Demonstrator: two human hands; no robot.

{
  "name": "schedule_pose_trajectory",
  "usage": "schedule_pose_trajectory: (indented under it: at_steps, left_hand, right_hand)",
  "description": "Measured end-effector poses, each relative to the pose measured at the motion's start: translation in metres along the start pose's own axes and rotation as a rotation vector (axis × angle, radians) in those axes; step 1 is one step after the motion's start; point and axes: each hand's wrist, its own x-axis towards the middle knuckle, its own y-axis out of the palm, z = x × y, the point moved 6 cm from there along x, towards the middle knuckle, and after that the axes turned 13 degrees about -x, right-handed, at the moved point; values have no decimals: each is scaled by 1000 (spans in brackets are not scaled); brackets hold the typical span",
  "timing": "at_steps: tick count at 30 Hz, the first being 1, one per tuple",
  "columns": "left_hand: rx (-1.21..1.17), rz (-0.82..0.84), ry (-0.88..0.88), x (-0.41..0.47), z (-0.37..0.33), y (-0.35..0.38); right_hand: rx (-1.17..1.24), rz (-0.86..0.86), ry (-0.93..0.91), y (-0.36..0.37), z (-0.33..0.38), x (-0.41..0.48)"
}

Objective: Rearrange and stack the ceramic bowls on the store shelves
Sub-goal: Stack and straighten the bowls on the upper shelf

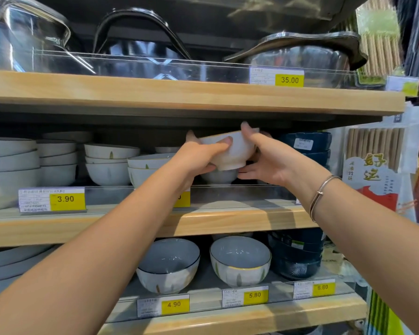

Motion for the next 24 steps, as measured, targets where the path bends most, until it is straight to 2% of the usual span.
schedule_pose_trajectory:
  at_steps: [4,6,9,11,14,16,24]
  left_hand:
    - [16,-22,63,0,-6,-5]
    - [137,-32,116,-1,-14,-8]
    - [421,-19,214,-4,-29,-12]
    - [693,-52,272,-9,-35,-20]
    - [1040,-111,231,-12,-32,-40]
    - [1029,-79,174,-15,-26,-54]
    - [976,74,144,-29,-21,-67]
  right_hand:
    - [210,8,4,10,5,0]
    - [250,-33,-8,9,3,1]
    - [345,-16,17,14,-2,1]
    - [400,-7,28,19,-5,1]
    - [429,-23,31,24,-7,3]
    - [430,-19,21,29,-6,4]
    - [391,-29,-55,52,5,10]
